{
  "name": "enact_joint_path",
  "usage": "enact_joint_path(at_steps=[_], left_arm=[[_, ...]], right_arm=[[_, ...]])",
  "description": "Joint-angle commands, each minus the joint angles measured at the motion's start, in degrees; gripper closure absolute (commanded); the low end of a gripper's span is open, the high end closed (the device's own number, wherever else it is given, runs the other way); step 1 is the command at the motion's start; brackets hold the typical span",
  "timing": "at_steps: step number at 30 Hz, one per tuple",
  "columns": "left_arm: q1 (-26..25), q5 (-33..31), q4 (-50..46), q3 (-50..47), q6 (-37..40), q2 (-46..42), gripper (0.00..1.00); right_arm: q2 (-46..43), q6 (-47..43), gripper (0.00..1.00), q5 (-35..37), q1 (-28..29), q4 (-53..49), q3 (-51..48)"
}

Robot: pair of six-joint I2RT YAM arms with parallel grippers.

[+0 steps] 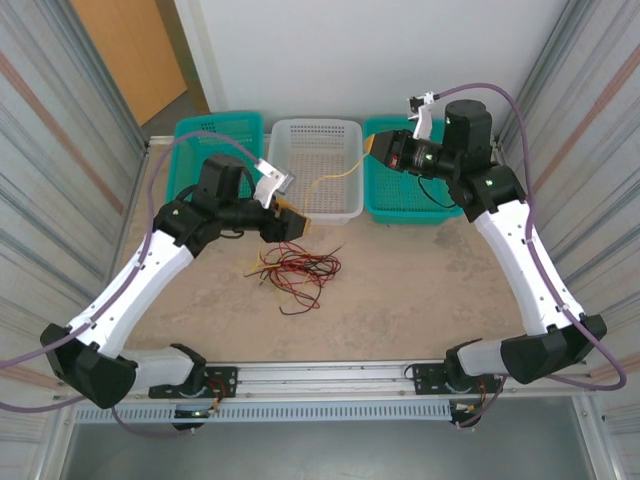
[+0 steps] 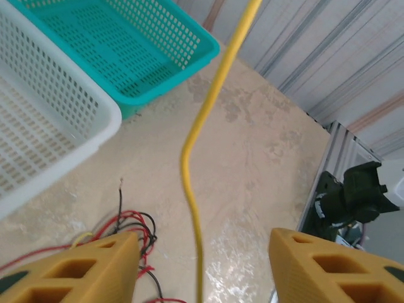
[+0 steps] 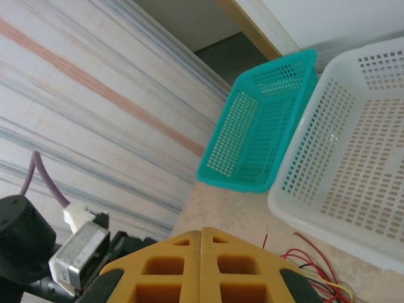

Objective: Untangle the cables

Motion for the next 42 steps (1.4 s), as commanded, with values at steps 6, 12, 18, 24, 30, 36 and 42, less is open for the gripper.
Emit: enact_joint_path(at_steps=[6,12,18,24,30,36,42], left_arm=[[-1.2,-5.3,0.5,-5.1,-2.7,-3.0,0.86],[-0.5,-14.8,5.3,-6.2,-5.5,-4.1,1.00],[8.0,-30.0,3.5,3.0,-6.9,2.2,1.00],[16.8,-36.9,8.6,12.6,-1.8,12.7,1.00],[20.7,-42.3,18.3,15.3,5.6,23.6,1.00],[22.2,-43.2,19.9,16.1,5.3,31.8,0.87],[23.7,-45.9,20.6,12.8,1.8,33.9,0.33]], right_arm=[[0.1,1.1,1.00,0.0,-1.6,1.7,0.6],[-0.6,0.9,0.58,6.2,-2.6,-2.8,-0.3],[-4.4,3.3,0.32,8.7,-7.1,-4.0,-7.9],[-8.8,5.4,0.35,6.5,-5.4,-1.8,-16.7],[-10.1,6.9,0.38,8.3,1.8,-0.3,-22.7],[-8.8,7.7,0.41,10.9,7.3,0.6,-25.8],[-7.7,5.4,0.42,12.5,7.7,-1.6,-23.4]])
